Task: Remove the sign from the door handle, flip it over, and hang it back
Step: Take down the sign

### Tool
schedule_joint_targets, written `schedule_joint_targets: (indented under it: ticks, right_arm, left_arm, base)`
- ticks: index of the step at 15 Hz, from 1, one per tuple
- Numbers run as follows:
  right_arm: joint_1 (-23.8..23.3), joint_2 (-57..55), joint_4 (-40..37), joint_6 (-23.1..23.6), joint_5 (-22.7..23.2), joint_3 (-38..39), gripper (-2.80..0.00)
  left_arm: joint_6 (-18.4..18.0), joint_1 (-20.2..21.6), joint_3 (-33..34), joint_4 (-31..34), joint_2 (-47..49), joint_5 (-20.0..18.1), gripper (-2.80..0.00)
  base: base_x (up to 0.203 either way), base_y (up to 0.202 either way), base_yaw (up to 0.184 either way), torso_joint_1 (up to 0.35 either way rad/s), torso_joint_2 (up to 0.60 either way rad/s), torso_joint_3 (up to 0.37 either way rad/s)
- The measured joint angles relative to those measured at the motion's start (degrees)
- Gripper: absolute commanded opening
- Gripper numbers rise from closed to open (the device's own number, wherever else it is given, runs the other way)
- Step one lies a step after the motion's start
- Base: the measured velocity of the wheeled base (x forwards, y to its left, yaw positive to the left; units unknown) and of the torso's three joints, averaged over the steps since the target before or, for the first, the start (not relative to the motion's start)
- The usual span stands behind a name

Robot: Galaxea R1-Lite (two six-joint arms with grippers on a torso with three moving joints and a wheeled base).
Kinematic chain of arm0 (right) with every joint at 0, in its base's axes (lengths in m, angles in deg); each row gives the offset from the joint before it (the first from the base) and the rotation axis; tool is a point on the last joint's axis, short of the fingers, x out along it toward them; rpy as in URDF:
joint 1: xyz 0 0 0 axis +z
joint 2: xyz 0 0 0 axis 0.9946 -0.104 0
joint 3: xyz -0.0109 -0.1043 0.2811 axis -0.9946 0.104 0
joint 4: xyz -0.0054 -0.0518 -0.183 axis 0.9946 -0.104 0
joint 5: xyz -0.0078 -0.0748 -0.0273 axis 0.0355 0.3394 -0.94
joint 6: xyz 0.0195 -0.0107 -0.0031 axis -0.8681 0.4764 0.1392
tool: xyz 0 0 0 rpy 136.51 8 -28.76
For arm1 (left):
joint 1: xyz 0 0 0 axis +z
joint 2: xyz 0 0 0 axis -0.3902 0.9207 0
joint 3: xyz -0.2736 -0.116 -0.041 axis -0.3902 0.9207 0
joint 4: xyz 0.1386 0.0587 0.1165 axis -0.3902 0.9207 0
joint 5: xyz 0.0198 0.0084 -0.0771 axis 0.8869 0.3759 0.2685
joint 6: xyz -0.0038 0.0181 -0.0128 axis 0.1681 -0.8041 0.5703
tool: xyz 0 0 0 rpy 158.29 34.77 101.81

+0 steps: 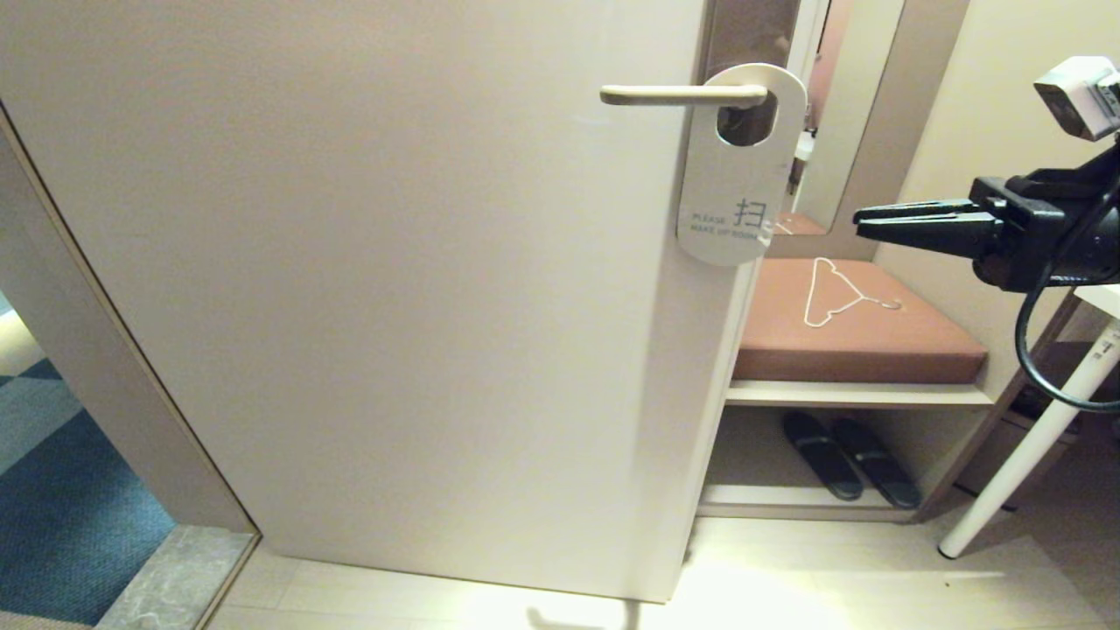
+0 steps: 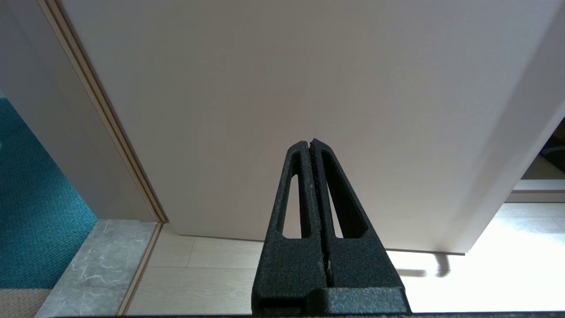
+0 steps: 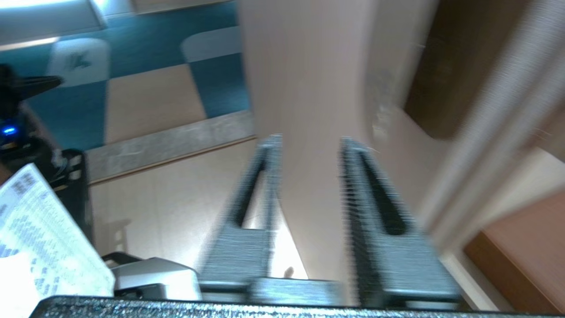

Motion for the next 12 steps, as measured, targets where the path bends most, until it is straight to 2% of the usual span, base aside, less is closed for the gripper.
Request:
schedule_joint_targets:
  ticks: [3, 12]
  right_arm:
    - [1.22, -1.52, 0.16, 0.77, -0.15, -1.57, 0.0]
    - [1.35, -8.5, -3.61, 0.99, -0.55, -13.36, 0.0]
  left_arm:
    - [-0.01, 0.0, 0.0, 0.0, 0.0, 0.0, -2.8]
    - [-0.01, 0.0, 0.0, 0.0, 0.0, -0.02, -2.8]
  base:
    - [0.0, 0.0, 0.0, 0.0, 0.0, 0.0]
    - [0.0, 0.0, 0.0, 0.0, 0.0, 0.0]
